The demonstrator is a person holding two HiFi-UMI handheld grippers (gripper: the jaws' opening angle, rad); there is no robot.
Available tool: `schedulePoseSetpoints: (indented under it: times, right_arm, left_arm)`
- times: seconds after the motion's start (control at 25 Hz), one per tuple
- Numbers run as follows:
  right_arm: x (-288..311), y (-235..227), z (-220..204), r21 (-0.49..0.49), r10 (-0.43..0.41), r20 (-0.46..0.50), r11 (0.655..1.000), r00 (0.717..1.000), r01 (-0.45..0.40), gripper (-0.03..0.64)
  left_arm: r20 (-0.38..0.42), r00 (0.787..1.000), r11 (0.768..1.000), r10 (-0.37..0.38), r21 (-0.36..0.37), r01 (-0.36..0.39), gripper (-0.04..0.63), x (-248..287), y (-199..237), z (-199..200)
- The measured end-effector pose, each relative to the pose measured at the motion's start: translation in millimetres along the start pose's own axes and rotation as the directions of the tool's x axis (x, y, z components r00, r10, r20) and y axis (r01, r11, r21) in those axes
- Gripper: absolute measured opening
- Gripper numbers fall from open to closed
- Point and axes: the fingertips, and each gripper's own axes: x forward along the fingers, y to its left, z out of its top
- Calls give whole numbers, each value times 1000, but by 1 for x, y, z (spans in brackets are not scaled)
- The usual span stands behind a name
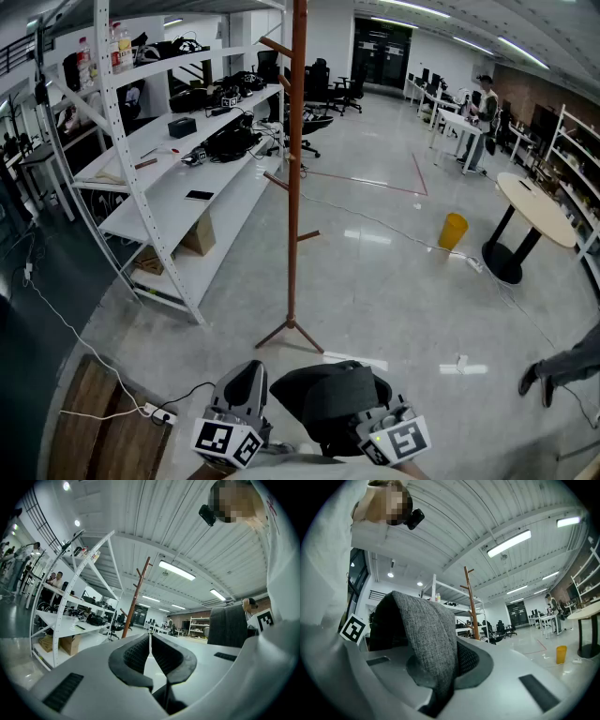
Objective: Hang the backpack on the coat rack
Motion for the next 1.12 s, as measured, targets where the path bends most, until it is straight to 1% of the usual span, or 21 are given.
schedulePoseSetpoints:
  times: [0.4, 0.6, 0.76, 0.92, 1.0, 1.12]
  right_arm:
    - [-6, -1, -1, -7, 18, -1, 1000, 1000, -18, 23]
    - [-5, 1, 6, -20, 30, 10, 999, 999, -30, 23]
    - [-7, -1, 10, -11, 37, 25, 999, 999, -37, 23]
    - [-5, -1, 19, 15, 48, 77, 999, 996, -49, 23]
    - [-2, -1, 18, 19, 54, 70, 998, 996, -56, 23]
    - [4, -1, 21, 32, 61, 86, 997, 994, -64, 23]
  left_arm:
    - [5, 1000, 1000, 3, 3, -3, 25, 1, -8, -5]
    - [11, 1000, 1000, 17, 0, -17, 25, -1, -4, -1]
    - [10, 1000, 1000, 24, 2, -24, 25, -1, -5, -3]
    - [19, 999, 999, 40, -7, -40, 25, -4, -6, -6]
    - [17, 998, 999, 52, -11, -52, 25, -5, -3, -7]
    - [15, 998, 998, 65, -11, -65, 25, -3, 4, -6]
